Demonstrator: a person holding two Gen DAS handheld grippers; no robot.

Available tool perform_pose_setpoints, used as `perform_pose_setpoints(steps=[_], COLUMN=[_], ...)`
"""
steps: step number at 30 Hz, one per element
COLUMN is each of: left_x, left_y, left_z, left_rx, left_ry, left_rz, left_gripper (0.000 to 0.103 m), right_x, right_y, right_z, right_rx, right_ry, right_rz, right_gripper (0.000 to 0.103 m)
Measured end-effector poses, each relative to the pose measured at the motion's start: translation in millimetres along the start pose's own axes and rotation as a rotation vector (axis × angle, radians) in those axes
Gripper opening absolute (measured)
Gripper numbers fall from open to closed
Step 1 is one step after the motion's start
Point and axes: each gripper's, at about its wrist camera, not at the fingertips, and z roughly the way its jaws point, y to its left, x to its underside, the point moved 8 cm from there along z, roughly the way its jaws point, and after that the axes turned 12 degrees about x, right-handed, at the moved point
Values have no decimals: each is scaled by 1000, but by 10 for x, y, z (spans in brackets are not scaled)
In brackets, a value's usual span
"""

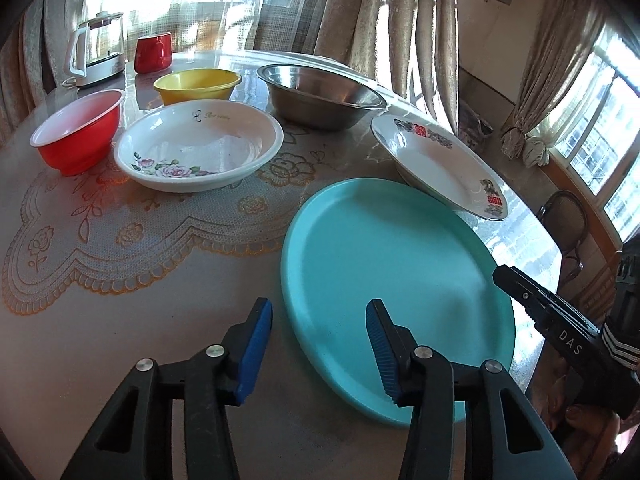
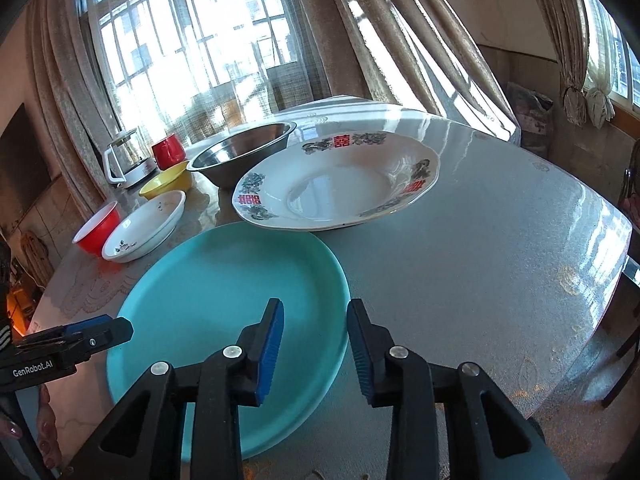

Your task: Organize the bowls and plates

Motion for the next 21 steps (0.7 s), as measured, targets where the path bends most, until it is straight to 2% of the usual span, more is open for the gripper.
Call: perform_pose_setpoints(steps=[6, 8, 11, 12, 14, 17, 20, 21], left_x=[2, 17, 55, 81, 134, 165, 173, 168], left_y=[62, 93, 109, 91, 40, 51, 89, 105], left_z=[-18, -48, -103, -117, -126, -154, -189, -195], left_rx=[-17, -28, -40, -24, 4, -11, -9, -10], left_ry=[-16, -16, -16, -11, 0, -8, -12, -15], left_rz=[-2, -9, -4, 0, 8, -1, -17, -29], left_gripper=[19, 16, 15, 13, 13, 14, 16, 18], right_x=[12, 18, 38, 39, 62, 123, 57, 19], right_y=[-42, -55, -14, 20, 171, 287, 253, 212], right_z=[3, -7, -35, -61, -111, -77, -201, -251], right_rx=[18, 17, -10, -19, -89, -27, -54, -31], right_ry=[-6, 0, 12, 8, 21, 56, -10, -40], right_rz=[-12, -9, -4, -9, -22, -59, -31, -34], right_gripper=[19, 16, 15, 13, 7, 7, 10, 16])
